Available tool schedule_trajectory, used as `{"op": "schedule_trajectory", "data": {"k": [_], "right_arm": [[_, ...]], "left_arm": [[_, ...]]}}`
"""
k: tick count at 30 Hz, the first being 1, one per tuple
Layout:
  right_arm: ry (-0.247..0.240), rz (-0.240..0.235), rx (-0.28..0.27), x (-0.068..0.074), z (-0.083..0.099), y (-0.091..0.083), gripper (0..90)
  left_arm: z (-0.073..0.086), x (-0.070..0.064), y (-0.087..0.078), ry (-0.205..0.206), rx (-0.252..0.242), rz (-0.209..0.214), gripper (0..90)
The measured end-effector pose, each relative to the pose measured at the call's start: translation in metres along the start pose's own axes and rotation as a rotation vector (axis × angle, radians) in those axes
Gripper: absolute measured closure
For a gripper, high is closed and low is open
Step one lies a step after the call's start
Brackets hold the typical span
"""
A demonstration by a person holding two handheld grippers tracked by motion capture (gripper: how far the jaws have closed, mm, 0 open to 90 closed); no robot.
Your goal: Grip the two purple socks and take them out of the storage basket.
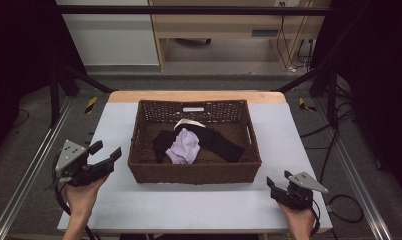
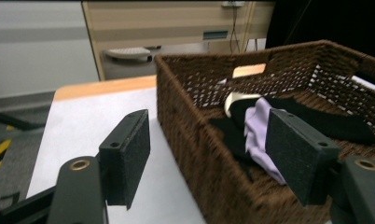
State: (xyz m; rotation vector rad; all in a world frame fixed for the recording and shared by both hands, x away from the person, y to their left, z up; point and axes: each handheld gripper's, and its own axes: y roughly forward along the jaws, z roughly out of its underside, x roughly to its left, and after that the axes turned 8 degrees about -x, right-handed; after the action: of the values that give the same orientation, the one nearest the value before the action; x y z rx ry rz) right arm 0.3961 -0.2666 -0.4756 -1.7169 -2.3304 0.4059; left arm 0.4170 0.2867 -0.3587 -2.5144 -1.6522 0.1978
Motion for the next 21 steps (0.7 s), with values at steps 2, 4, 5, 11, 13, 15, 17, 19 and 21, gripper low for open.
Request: {"op": "schedule_trajectory", "data": {"k": [2, 4, 5, 11, 13, 15, 17, 19, 21], "right_arm": [[0.006, 0.0, -0.001, -0.002, 0.001, 0.001, 31.3], [0.007, 0.003, -0.005, -0.003, 0.001, 0.001, 31.3], [0.009, 0.003, -0.006, -0.003, 0.001, 0.001, 31.3], [0.015, 0.007, 0.0, -0.004, 0.002, 0.003, 31.4], [0.005, 0.01, 0.0, -0.004, 0.003, 0.005, 31.4], [0.0, 0.015, 0.002, -0.004, 0.003, 0.007, 31.6], [-0.003, 0.021, 0.003, -0.004, 0.003, 0.007, 32.1], [-0.001, 0.028, 0.004, -0.004, 0.002, 0.007, 32.7], [0.002, 0.033, 0.006, -0.005, 0.002, 0.007, 32.9]], "left_arm": [[-0.009, -0.008, 0.008, 0.02, -0.006, 0.015, 30.5], [-0.015, -0.013, 0.014, 0.037, -0.01, 0.023, 30.7], [-0.017, -0.015, 0.017, 0.04, -0.012, 0.03, 30.8], [-0.028, -0.026, 0.04, 0.05, -0.011, 0.062, 31.3], [-0.031, -0.031, 0.048, 0.06, -0.004, 0.069, 31.5], [-0.034, -0.035, 0.055, 0.068, 0.001, 0.076, 31.8], [-0.038, -0.04, 0.064, 0.061, 0.0, 0.089, 32.4], [-0.04, -0.044, 0.071, 0.056, -0.001, 0.102, 33.0], [-0.041, -0.049, 0.08, 0.059, 0.004, 0.109, 33.5]]}}
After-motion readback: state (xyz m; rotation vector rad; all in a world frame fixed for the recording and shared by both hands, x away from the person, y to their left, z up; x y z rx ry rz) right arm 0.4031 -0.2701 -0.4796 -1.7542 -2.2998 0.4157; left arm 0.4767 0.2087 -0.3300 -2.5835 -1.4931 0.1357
